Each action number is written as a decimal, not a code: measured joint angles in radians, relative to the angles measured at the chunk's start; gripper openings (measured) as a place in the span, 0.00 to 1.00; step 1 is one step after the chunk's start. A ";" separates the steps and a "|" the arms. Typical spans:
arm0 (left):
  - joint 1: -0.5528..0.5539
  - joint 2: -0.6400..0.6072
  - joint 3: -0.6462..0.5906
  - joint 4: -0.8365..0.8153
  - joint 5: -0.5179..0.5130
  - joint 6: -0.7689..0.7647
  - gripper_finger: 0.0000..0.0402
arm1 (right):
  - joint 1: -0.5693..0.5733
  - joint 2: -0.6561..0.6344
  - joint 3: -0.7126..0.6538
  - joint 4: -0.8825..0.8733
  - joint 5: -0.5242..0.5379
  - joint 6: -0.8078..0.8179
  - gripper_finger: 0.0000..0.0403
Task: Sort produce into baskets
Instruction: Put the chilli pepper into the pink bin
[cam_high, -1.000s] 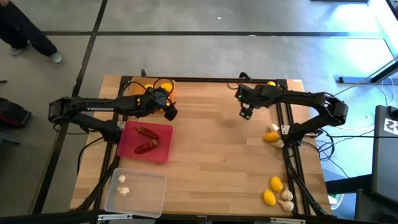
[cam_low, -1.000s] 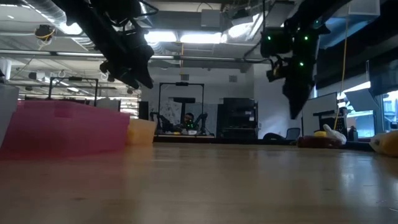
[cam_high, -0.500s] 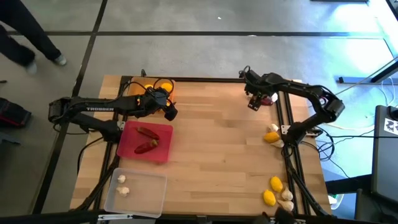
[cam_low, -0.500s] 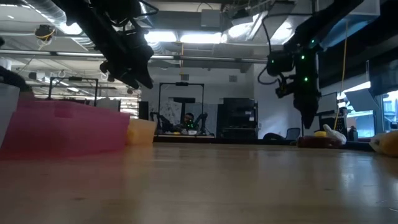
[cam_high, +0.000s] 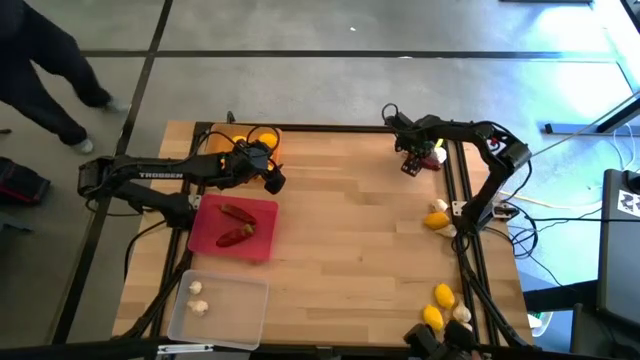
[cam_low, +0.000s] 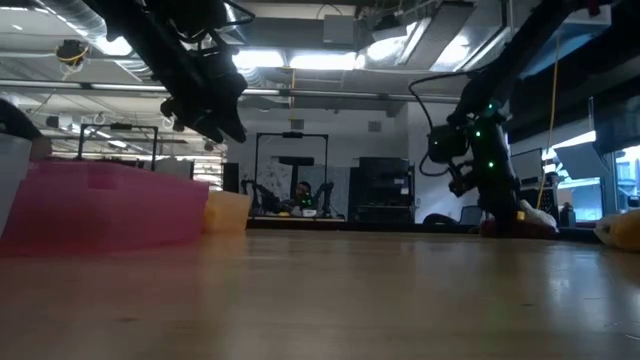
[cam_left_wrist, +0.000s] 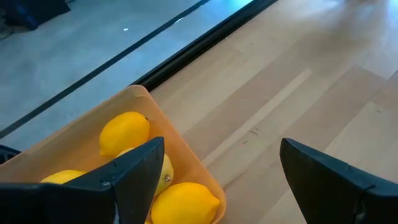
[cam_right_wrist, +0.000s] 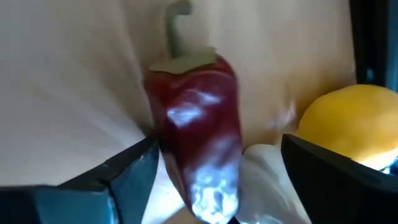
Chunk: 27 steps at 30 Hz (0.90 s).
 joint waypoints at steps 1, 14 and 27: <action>0.000 0.000 0.000 0.000 0.000 0.000 0.79 | -0.007 0.006 0.000 0.006 -0.003 -0.003 0.79; 0.000 0.000 -0.001 0.004 0.000 -0.024 0.79 | -0.006 0.005 0.004 0.044 -0.036 -0.026 0.31; -0.016 0.000 -0.001 0.071 0.023 0.039 0.79 | 0.167 -0.184 0.000 0.093 -0.163 0.042 0.30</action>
